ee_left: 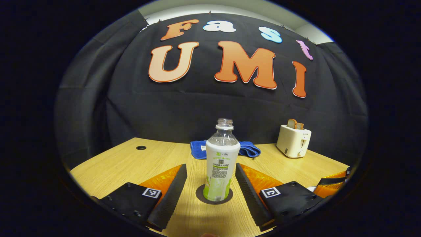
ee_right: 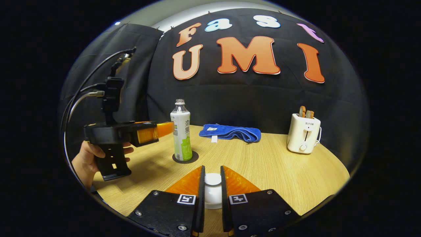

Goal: Open the teacup lid with one hand, grasp the water bottle and pour water into the teacup with the other hand; after pouring, place the water bottle on the coaster and then close the teacup lid.

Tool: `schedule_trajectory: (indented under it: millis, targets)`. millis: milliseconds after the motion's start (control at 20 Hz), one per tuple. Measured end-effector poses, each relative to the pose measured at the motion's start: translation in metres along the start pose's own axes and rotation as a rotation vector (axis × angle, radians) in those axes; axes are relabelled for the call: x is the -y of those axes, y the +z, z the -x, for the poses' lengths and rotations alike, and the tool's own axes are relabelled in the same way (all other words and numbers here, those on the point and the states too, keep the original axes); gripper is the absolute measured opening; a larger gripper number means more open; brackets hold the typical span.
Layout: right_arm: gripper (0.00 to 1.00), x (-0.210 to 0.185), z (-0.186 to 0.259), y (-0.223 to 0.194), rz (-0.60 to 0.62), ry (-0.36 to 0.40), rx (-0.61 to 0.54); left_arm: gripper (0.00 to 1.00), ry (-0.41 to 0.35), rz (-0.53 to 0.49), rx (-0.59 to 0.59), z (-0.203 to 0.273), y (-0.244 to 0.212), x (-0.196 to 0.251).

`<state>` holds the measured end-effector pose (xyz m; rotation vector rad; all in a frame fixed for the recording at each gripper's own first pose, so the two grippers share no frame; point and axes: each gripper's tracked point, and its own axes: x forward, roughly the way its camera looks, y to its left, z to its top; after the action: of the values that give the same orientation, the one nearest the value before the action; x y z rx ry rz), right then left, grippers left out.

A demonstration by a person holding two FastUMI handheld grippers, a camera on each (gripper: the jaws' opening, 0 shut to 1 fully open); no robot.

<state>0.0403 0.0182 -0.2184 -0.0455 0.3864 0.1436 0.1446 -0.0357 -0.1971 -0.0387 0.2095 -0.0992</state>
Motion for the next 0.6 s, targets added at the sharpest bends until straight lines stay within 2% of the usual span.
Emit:
schedule_trajectory:
  millis: [250,300,350,600]
  targets:
    - [0.23,0.000,-0.008,-0.006,-0.001,-0.001,-0.018,0.95,0.001,0.009,0.051,0.026,0.019,0.001]
    - [0.19,0.001,-0.010,-0.008,-0.002,-0.003,-0.020,0.95,0.002,0.012,0.062,0.031,0.023,0.000]
    - [0.23,0.000,-0.011,-0.009,-0.002,-0.001,-0.023,0.95,0.006,0.012,0.072,0.034,0.026,-0.001]
    - [0.22,-0.004,-0.017,-0.018,0.011,-0.002,-0.046,0.93,0.018,0.007,0.088,0.048,0.034,-0.007]
